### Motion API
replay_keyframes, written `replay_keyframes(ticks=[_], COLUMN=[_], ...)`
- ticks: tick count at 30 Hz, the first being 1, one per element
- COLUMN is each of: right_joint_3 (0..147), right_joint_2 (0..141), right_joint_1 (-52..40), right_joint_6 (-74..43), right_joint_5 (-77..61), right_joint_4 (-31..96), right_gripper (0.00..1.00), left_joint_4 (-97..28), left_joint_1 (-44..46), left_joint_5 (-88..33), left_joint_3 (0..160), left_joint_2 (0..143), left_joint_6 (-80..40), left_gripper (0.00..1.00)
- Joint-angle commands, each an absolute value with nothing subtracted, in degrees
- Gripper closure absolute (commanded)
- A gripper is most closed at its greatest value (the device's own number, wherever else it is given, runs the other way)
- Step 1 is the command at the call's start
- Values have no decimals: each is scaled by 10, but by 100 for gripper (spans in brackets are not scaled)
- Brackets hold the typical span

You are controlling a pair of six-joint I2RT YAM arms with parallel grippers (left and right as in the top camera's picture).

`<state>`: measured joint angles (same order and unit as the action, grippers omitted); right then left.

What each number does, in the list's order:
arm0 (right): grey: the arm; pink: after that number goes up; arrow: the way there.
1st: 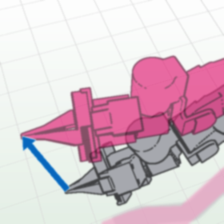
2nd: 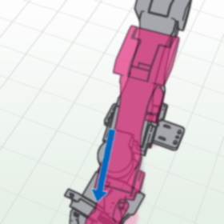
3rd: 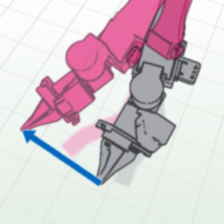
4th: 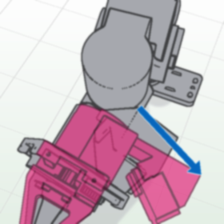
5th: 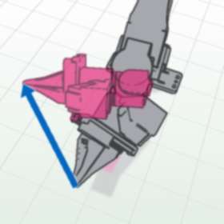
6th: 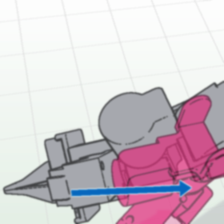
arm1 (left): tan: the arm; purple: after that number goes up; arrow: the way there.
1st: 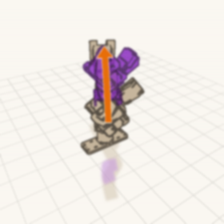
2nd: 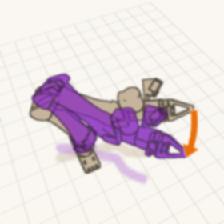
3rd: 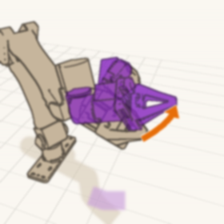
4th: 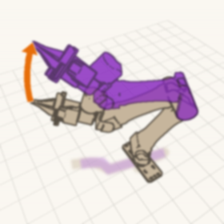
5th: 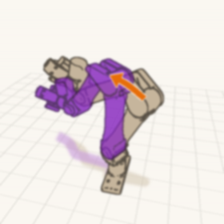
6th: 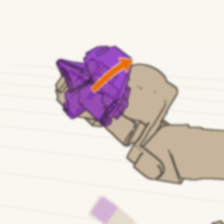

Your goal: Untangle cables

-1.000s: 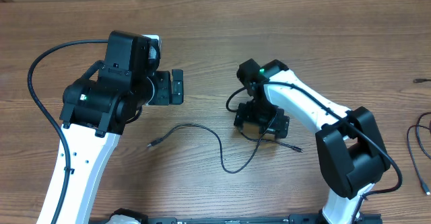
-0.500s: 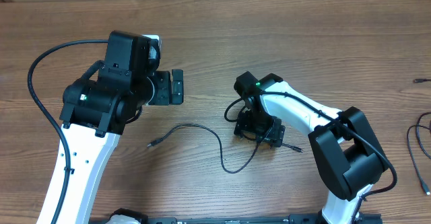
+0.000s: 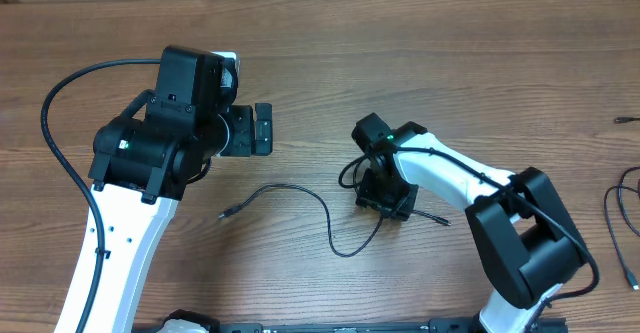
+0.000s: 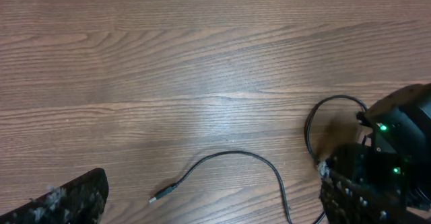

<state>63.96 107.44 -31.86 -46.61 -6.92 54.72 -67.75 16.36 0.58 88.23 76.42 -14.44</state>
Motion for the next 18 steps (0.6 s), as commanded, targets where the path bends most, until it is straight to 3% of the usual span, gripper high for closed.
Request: replay_keyframes(ticks=[1,6,10,18], right_joint_3=[600,581,576,598], right_joint_2=[1093,1093,1093,1091], right_joint_1=[-319,-319,-319,-318], right_joint_6=[-465,-465,-465,-449], right_joint_5=[-57,-57,-57,-56], right_joint_4=[506,477,460,466], right_gripper=[54,69,95,96], left_joint_4=[-676,-677,-677,-677], left_joint_1=[161,161,161,161], left_joint_5=[0,0,0,0], left_joint_3=[894,894,894,894], left_joint_2=[768,768,768,768], left_joint_6=[-133,-133,-133,-133], left_gripper=[0,0,0,0])
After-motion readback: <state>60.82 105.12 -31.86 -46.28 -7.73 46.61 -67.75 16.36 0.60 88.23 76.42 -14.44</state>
